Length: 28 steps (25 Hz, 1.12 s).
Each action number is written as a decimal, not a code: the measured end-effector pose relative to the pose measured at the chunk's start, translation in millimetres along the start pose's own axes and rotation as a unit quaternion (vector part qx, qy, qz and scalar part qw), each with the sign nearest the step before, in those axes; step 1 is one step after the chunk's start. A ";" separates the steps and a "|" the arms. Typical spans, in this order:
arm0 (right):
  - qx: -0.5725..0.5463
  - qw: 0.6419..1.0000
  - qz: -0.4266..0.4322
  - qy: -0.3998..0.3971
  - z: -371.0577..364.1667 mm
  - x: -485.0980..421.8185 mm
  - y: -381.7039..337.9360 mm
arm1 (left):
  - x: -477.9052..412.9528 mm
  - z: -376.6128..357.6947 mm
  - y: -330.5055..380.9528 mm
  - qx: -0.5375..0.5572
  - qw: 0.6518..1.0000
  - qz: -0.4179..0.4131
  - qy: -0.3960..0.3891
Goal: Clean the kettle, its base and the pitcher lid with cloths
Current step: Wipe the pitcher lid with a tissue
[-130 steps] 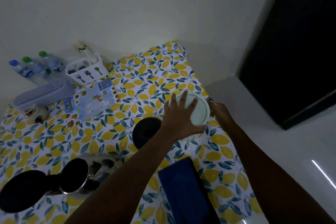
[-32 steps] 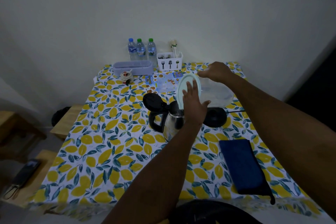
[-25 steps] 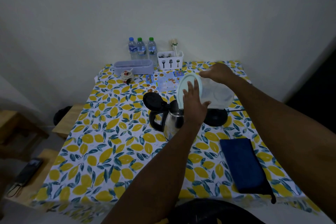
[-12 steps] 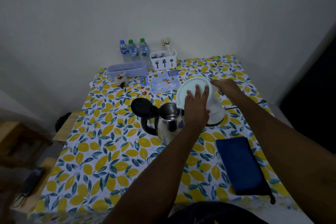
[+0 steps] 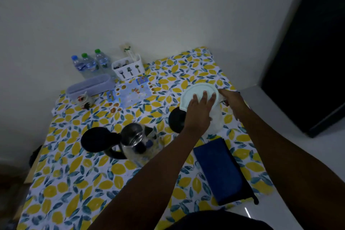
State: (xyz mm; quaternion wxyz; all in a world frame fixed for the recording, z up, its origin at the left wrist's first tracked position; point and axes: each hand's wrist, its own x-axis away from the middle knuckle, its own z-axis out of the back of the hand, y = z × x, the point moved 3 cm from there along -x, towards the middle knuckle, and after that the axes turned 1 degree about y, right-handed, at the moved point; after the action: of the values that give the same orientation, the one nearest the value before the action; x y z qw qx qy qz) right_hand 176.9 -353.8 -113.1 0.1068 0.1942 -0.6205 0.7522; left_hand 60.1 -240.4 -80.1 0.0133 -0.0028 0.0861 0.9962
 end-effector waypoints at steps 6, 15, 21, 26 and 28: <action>-0.051 0.998 -0.004 0.032 50.8 -41.2 14.8 | -52.5 -26.7 36.3 -0.022 0.999 -0.025 -0.032; -0.063 0.998 0.005 0.018 65.3 -81.2 25.8 | -77.8 -46.2 44.6 -0.083 0.996 -0.040 0.009; -0.046 0.998 0.046 0.003 72.2 -84.6 40.0 | -75.6 -59.7 54.2 -0.095 0.994 -0.029 0.037; 0.057 0.988 0.123 0.074 75.3 -75.9 44.7 | -73.6 -56.4 55.3 -0.070 0.997 -0.020 0.031; 0.066 0.978 0.168 0.104 76.9 -57.3 44.5 | -69.9 -53.3 54.6 -0.055 0.997 -0.030 0.039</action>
State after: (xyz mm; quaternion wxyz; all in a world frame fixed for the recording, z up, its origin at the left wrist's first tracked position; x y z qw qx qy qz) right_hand 223.0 -433.4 -165.3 0.0301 0.0141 -0.5788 0.8148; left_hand 128.7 -305.1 -122.6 0.0393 -0.0445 0.0318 0.9977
